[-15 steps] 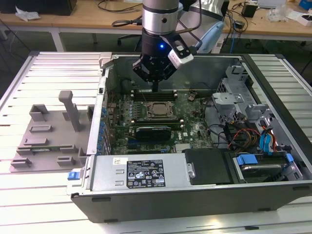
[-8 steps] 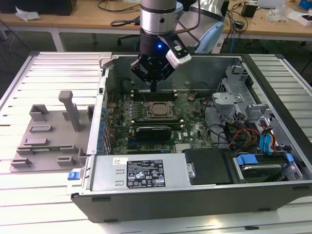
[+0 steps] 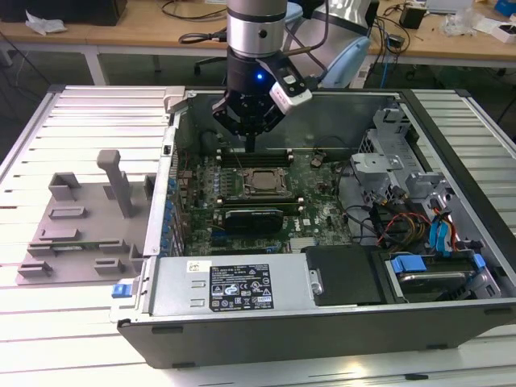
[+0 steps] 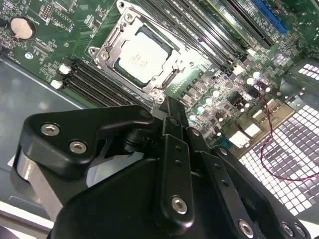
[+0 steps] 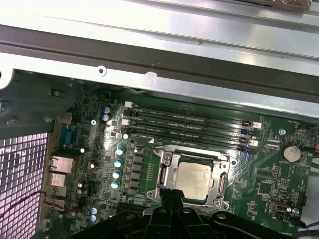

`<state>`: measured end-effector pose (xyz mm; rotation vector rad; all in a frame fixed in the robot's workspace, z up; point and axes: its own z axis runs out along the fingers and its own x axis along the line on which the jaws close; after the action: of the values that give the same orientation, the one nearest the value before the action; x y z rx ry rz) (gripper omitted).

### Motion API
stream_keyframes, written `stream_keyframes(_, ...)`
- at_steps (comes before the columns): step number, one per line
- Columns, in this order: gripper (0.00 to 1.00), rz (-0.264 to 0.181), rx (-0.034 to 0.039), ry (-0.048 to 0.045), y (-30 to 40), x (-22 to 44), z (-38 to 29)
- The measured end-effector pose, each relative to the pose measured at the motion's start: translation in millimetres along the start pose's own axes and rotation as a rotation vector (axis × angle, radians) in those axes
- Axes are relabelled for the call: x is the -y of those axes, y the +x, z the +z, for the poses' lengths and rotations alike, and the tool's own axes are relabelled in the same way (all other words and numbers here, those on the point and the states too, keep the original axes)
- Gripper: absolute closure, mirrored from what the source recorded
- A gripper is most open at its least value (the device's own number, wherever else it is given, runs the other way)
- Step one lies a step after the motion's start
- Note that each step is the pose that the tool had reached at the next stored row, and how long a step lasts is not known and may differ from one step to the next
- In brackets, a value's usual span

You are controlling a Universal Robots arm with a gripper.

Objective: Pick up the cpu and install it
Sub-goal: 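Install the first cpu locking lever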

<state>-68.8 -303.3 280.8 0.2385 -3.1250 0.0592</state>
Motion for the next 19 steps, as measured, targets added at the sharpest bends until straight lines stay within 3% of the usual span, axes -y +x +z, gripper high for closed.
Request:
stream_keyframes(8,0.89,0.0,0.0,0.0001,5.3,-3.9,0.8)
stream_keyframes(10,0.89,0.0,0.0001,0.0002,7.4,-8.6,1.3)
stream_keyframes(15,0.89,0.0,0.0,0.0002,26.4,-23.9,3.0)
stream_keyframes(19,0.89,0.0,0.0,0.0002,35.5,-32.8,4.3)
